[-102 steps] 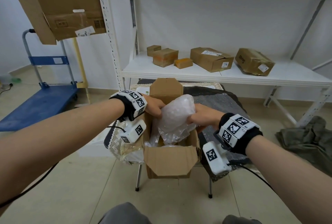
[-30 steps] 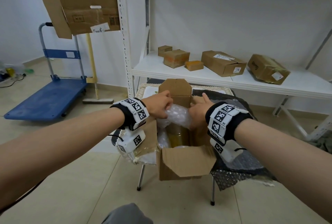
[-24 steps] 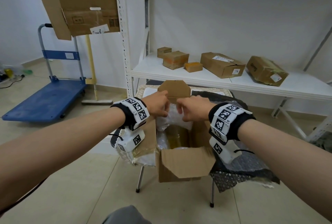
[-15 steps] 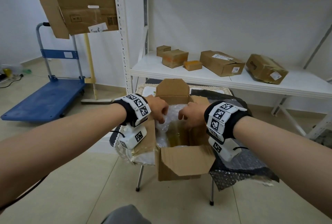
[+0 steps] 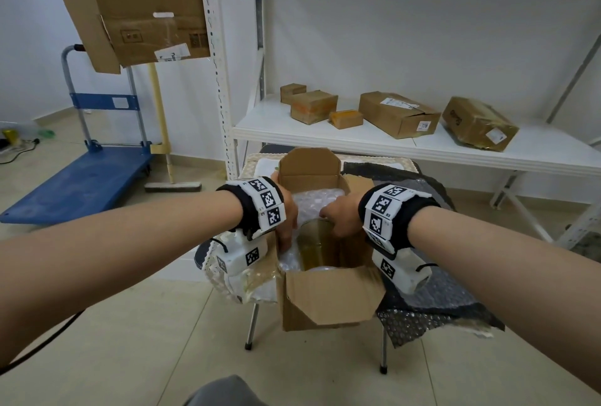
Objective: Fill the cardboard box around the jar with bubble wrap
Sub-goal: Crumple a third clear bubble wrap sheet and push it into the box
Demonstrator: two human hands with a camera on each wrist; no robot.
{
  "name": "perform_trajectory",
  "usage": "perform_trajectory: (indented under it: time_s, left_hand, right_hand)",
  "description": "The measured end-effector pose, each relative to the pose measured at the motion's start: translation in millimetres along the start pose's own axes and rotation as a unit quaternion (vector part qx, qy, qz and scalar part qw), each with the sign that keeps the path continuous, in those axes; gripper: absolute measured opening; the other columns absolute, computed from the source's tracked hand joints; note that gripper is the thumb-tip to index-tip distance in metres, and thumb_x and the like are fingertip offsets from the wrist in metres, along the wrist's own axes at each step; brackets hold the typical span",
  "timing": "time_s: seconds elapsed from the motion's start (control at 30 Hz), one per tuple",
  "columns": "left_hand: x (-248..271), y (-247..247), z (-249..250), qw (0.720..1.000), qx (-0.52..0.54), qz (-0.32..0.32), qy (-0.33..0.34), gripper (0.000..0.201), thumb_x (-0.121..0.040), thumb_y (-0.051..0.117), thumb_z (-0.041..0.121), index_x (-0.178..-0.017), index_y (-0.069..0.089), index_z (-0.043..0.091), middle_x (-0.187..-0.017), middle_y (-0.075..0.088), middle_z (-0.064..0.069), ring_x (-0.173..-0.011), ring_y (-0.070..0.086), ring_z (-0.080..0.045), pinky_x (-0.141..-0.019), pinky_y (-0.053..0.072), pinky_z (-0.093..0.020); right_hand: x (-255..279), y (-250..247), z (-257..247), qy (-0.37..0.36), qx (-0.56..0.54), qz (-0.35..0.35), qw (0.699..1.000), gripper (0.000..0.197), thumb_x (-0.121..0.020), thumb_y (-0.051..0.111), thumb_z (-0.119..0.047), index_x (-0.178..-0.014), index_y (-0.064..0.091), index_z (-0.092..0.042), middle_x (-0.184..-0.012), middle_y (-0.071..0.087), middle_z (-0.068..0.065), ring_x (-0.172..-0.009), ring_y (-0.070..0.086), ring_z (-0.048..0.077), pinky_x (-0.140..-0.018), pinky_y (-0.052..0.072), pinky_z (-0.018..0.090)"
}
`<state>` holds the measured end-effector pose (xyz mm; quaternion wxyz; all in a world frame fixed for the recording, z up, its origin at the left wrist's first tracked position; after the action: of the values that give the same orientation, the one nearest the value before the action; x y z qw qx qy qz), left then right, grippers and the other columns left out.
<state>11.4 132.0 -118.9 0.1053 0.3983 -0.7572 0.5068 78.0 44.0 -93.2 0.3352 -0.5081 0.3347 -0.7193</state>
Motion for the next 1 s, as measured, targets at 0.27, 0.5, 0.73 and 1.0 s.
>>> perform_trajectory:
  time_s: [0.27, 0.5, 0.73, 1.0]
  left_hand:
    - [-9, -4, 7, 0.997, 0.017, 0.074, 0.019, 0.07, -0.08, 0.057, 0.066, -0.138, 0.052, 0.028, -0.151, 0.04, 0.005, -0.146, 0.026, -0.025, -0.112, 0.003, -0.068]
    - [13, -26, -13, 0.961, 0.106, 0.255, -0.009, 0.043, -0.078, 0.07, 0.054, -0.105, 0.07, 0.02, -0.123, 0.044, -0.002, -0.115, 0.045, -0.022, -0.102, 0.035, -0.039]
    - [-12, -5, -5, 0.993, 0.064, 0.098, 0.004, 0.067, -0.073, 0.06, 0.073, -0.122, 0.065, 0.029, -0.122, 0.064, 0.008, -0.121, 0.053, -0.02, -0.115, 0.006, -0.06]
    - [-5, -17, -5, 0.975, 0.131, 0.176, 0.034, 0.049, -0.068, 0.077, 0.058, -0.102, 0.058, 0.028, -0.112, 0.051, 0.005, -0.104, 0.054, -0.02, -0.11, 0.029, -0.048]
  right_hand:
    - [7, -21, 9, -0.014, -0.109, 0.135, 0.985, 0.046, -0.095, 0.062, -0.021, -0.141, 0.053, -0.019, -0.141, 0.04, 0.007, -0.128, 0.047, 0.028, -0.099, 0.044, 0.034]
    - [-8, -20, 19, 0.037, -0.029, 0.118, 0.992, 0.042, -0.095, 0.056, -0.037, -0.136, 0.059, -0.026, -0.139, 0.048, 0.007, -0.137, 0.04, 0.032, -0.119, 0.025, 0.051]
    - [-22, 9, 19, 0.023, -0.005, -0.008, 1.0, 0.059, -0.098, 0.051, -0.031, -0.153, 0.033, -0.02, -0.152, 0.047, 0.01, -0.134, 0.05, 0.031, -0.114, 0.037, 0.052]
    - [-20, -3, 23, 0.068, 0.032, 0.039, 0.996, 0.04, -0.097, 0.055, -0.035, -0.133, 0.059, -0.019, -0.139, 0.049, 0.009, -0.129, 0.047, 0.032, -0.11, 0.039, 0.049]
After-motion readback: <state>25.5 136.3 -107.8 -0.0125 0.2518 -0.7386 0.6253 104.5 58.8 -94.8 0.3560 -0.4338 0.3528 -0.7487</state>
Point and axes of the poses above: each hand's wrist, its own x-axis away from the middle knuckle, its own y-axis out of the palm, z = x × y, the point moved 7 cm from there along -x, towards the middle knuckle
